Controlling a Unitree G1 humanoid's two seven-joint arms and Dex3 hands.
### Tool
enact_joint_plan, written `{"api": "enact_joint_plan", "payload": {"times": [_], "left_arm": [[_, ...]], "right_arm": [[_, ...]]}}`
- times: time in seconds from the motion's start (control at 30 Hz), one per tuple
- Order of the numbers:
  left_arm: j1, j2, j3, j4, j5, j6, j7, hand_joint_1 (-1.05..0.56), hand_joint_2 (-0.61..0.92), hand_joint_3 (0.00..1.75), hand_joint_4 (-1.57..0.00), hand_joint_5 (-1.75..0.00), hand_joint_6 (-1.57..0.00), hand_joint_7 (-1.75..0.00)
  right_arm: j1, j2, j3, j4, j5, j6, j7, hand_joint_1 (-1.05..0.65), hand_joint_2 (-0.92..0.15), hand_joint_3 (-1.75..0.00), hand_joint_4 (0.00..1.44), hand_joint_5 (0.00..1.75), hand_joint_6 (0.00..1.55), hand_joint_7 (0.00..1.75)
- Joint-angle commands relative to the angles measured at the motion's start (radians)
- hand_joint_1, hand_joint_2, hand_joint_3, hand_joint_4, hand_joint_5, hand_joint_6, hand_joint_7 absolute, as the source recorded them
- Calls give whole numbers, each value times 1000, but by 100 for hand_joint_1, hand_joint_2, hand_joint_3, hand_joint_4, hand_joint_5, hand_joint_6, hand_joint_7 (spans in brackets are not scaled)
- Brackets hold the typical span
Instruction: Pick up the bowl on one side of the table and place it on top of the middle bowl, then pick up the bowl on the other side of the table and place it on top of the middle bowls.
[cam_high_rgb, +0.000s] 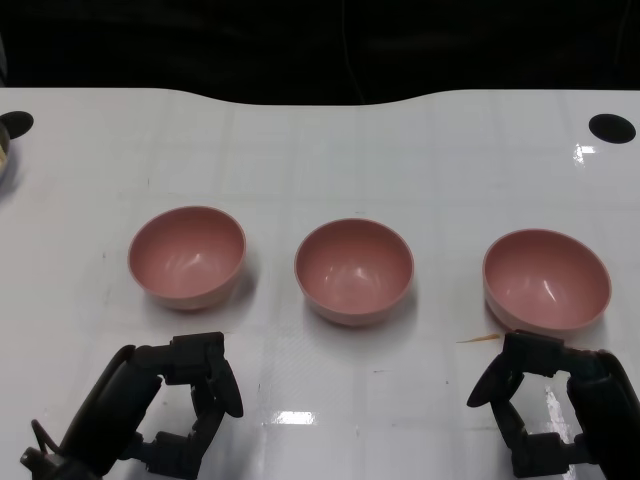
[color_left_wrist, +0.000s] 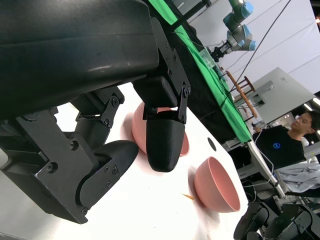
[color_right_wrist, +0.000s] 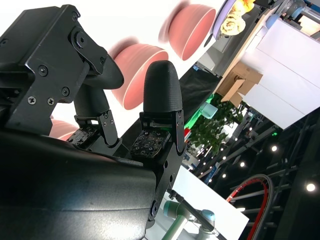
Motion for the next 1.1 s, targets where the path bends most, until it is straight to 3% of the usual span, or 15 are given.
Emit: {"api": "enact_joint_plan", "payload": {"times": [0.03,0.6,0.8,0.87,1.03,1.1], "left_arm": [[-4,12,9,11,2,-17,18,-7,28,147,-89,-159,-88,-134],[-16,3,17,37,-59,-19,-2,-4,31,138,-84,-149,-85,-127],[-20,2,26,35,-65,5,10,-7,36,124,-79,-126,-86,-94],[-21,9,29,28,-54,19,15,-9,40,113,-75,-123,-85,-85],[-17,35,40,-23,-9,96,37,-28,85,22,-66,-105,-80,-52],[-8,43,40,-70,11,145,45,-30,90,10,-63,-95,-78,-40]], "right_arm": [[2,-10,-13,0,-5,-1,-15,7,-19,-144,86,151,88,121],[-1,-6,-9,5,-2,1,-18,9,-19,-144,87,151,89,119],[1,-6,-10,-1,-6,13,-19,8,-20,-144,86,151,89,119],[-1,-6,-10,2,-5,13,-19,8,-20,-144,86,151,89,119],[-8,-6,-9,7,-5,13,-20,9,-20,-144,87,152,89,120],[-11,-5,-8,13,-2,10,-20,9,-19,-145,87,152,89,120]]}}
